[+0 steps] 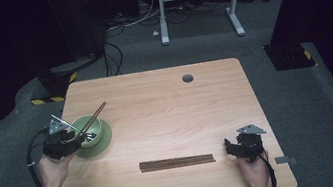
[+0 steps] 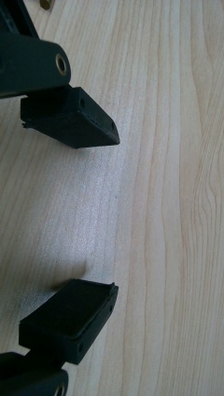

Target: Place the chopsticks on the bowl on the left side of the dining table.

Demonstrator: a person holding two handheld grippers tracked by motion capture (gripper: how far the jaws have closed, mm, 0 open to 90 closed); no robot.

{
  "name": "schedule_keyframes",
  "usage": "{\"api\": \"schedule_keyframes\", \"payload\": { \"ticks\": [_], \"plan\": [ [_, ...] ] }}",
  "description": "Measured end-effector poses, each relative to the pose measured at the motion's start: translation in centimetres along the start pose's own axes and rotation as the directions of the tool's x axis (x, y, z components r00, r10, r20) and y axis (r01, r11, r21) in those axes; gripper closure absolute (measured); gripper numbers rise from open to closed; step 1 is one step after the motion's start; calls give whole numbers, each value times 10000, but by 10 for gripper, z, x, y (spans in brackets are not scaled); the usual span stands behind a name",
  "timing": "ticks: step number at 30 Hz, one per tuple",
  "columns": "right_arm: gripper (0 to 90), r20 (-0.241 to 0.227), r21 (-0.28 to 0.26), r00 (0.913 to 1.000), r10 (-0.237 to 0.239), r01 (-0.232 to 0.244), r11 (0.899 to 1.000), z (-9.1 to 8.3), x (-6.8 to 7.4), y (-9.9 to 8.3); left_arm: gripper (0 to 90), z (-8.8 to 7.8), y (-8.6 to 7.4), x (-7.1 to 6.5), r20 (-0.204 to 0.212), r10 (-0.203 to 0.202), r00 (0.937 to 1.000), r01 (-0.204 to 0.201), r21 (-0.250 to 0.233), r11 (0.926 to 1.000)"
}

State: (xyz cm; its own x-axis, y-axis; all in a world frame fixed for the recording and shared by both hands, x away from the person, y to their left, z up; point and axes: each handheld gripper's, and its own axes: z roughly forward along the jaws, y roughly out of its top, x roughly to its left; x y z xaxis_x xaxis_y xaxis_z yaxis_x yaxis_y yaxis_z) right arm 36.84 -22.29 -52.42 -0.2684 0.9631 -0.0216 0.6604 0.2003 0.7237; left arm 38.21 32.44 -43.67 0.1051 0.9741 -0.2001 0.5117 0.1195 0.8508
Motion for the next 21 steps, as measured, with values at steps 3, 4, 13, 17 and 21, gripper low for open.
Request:
{"api": "schedule_keyframes", "payload": {
  "ticks": [3, 4, 13, 17, 21],
  "plan": [
    [232, -3, -6, 10000, -7, 7, 10000, 0, 0, 0, 527, -7, -6, 1, -77, -218, 9997, 217, -104, 9997],
    [233, -6, -4, 10000, -4, 4, 10000, 0, 0, 0, 523, -9, -8, 1, -73, -307, 9995, 306, -132, 9994],
    [232, -8, -4, 10000, -7, 7, 10000, 0, 0, 0, 500, -19, -23, 0, 112, -937, 9955, 940, -290, 9952],
    [232, -8, -6, 10000, -9, 9, 10000, 0, 0, 0, 495, -19, -30, -1, 160, -1091, 9939, 1094, -186, 9938],
    [232, -9, 5, 10000, 17, -17, 10000, 0, 0, 0, 495, -16, -36, -2, 125, -1196, 9927, 1196, -26, 9928]
  ]
}}
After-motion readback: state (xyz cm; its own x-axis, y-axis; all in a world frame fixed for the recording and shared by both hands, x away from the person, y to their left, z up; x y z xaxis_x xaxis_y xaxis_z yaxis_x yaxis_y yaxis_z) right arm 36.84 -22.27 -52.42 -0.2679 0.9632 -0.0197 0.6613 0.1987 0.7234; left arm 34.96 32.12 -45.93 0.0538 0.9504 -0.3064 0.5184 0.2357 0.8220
